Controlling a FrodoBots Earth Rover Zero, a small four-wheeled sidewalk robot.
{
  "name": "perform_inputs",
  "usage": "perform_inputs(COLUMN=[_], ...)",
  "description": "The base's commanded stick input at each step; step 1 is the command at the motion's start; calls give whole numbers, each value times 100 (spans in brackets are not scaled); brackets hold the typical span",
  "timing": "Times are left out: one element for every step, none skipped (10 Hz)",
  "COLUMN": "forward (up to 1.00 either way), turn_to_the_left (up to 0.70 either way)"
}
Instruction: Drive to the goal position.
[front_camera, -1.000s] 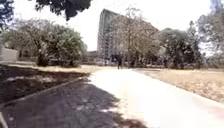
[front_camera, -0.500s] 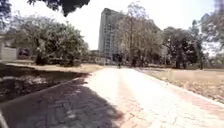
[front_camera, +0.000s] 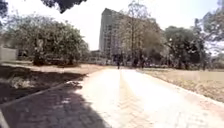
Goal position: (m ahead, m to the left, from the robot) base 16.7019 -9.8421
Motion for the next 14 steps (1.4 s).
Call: perform_inputs(forward=[100,100,100,100,100,100,100,100,100,100,100,100,100,100], turn_to_the_left=[0,0,0,0,-27,-26,-25,-24,-24,0,0,0,0,0])
